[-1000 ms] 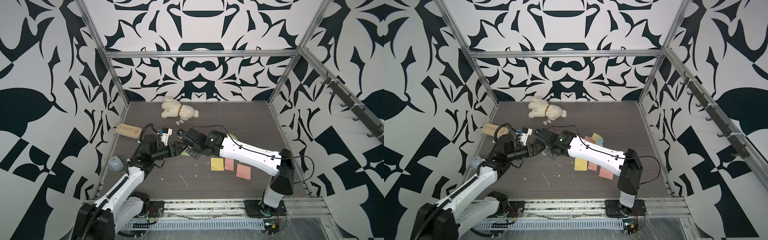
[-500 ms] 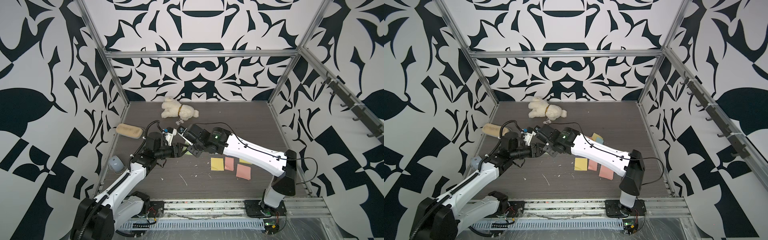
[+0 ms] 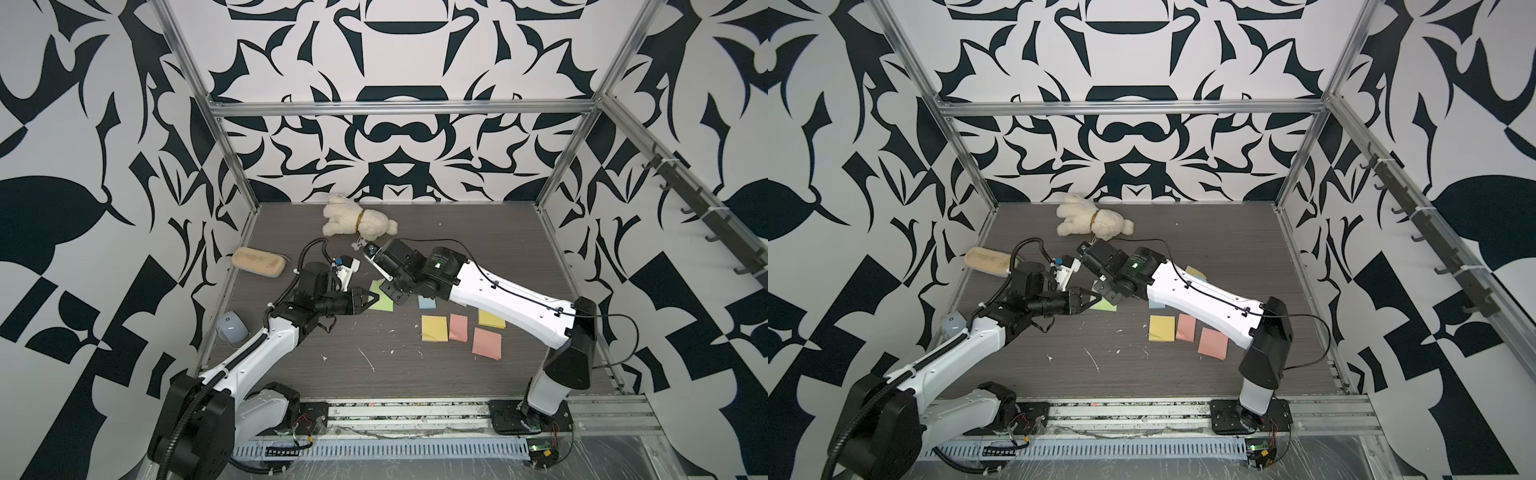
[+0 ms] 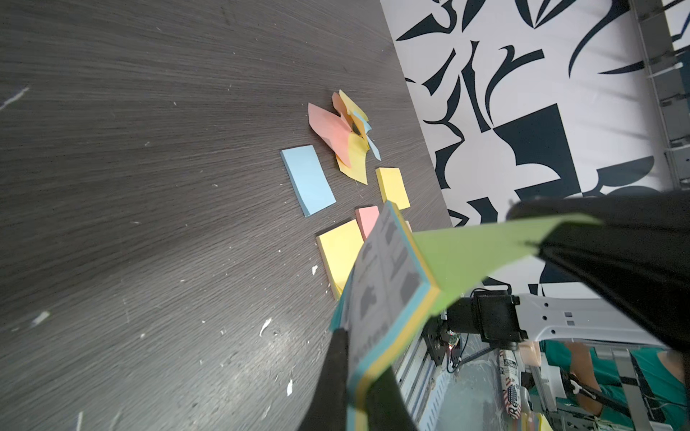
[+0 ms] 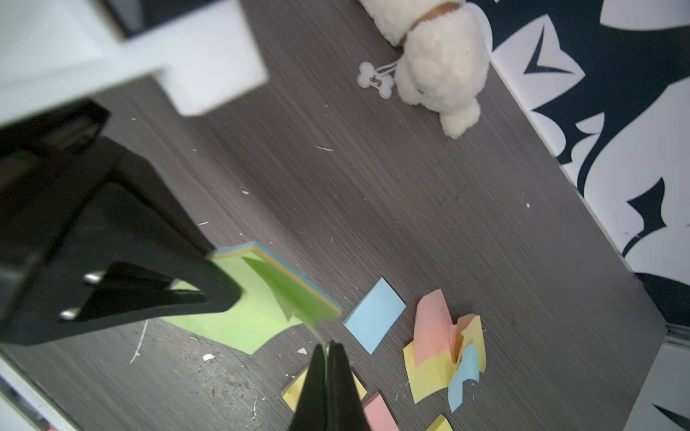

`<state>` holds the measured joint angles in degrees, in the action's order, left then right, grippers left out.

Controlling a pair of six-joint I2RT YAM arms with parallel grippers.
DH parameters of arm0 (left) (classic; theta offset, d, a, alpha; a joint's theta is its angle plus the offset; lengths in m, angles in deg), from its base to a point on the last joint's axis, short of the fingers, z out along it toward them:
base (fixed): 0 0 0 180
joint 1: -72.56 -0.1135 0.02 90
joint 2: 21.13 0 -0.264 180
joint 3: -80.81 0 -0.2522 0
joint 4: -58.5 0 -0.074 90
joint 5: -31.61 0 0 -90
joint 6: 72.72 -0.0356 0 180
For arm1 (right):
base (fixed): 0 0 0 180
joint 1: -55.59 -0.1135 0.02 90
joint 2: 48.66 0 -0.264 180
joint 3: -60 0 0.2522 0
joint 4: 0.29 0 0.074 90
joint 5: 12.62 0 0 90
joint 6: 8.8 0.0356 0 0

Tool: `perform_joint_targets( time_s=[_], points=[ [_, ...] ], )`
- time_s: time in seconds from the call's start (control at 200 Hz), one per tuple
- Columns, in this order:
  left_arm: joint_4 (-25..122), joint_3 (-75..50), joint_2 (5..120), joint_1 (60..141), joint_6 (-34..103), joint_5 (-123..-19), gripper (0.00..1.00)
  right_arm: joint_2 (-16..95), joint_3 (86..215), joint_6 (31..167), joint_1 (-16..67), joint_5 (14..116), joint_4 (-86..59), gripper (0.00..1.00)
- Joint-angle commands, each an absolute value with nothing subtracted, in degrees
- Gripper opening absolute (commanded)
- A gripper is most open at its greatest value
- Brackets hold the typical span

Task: Tear off pages from different memo pads
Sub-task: Tear off the paper from the memo pad, then place the paper on the paper, then place the memo pad at the center of the board.

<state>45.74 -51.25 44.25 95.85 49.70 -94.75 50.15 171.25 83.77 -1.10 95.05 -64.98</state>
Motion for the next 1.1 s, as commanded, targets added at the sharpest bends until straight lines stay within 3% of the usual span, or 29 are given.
perform_joint_targets(
  time_s=[0.0,0.215,0.395,0.64,0.88,1.095],
  points=[
    [41.9,-51.0,47.6,95.5,52.1,-92.4,0.00,44.4,168.1,85.1,4.9,100.5,-63.4,0.00],
    [42.4,-50.5,56.6,95.7,56.3,-92.3,0.00,41.3,155.8,86.5,17.4,105.3,-56.7,0.00],
    [45.8,-49.3,62.6,97.4,59.5,-93.0,0.00,50.6,154.9,84.0,19.6,113.5,-57.1,0.00],
    [51.7,-49.4,67.9,101.0,62.9,-91.7,0.00,60.3,153.1,88.5,19.7,99.9,-54.5,0.00],
    [50.7,-50.1,67.8,102.2,62.4,-87.8,0.02,56.8,154.5,91.5,21.7,87.9,-57.0,0.39],
    [48.3,-49.6,67.5,102.2,61.2,-84.7,0.23,49.9,154.5,92.3,23.6,83.0,-60.2,0.48]
  ],
)
